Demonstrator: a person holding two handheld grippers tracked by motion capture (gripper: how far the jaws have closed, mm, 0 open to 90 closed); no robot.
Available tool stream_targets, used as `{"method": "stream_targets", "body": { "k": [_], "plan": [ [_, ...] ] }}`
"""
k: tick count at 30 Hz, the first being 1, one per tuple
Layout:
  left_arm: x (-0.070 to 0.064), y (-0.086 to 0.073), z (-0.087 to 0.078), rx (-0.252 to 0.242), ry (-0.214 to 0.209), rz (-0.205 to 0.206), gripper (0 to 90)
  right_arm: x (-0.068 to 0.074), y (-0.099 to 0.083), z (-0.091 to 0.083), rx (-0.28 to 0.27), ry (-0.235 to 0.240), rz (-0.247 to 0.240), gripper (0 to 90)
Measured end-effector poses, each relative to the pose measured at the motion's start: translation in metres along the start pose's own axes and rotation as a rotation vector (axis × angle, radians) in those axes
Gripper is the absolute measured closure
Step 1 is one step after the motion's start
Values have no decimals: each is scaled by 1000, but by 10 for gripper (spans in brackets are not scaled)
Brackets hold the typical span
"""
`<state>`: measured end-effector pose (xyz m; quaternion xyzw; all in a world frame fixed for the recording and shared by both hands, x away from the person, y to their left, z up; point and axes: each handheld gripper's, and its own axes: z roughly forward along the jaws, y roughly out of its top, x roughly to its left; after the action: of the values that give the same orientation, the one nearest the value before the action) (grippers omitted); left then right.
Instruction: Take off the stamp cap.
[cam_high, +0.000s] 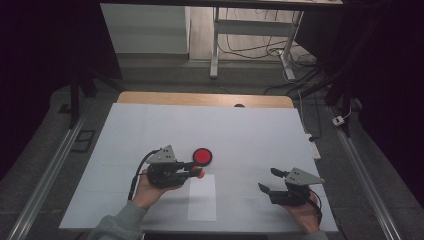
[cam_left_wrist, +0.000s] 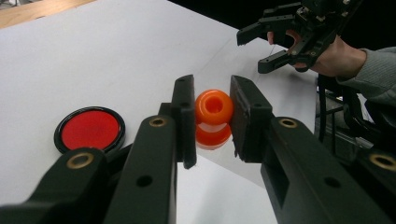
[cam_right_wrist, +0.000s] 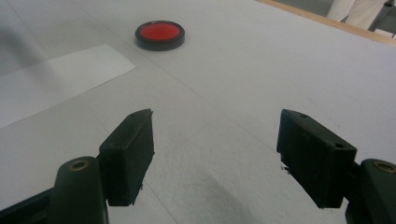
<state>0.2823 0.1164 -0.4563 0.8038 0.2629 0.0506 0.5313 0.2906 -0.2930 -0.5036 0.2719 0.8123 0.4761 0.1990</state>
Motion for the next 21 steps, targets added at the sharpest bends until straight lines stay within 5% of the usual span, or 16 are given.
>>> {"method": "stream_targets", "body": {
  "k": [21],
  "plan": [
    [2, -1, 3, 4, -4, -11, 723, 17, 11, 8, -40, 50, -1, 269]
  ]
}}
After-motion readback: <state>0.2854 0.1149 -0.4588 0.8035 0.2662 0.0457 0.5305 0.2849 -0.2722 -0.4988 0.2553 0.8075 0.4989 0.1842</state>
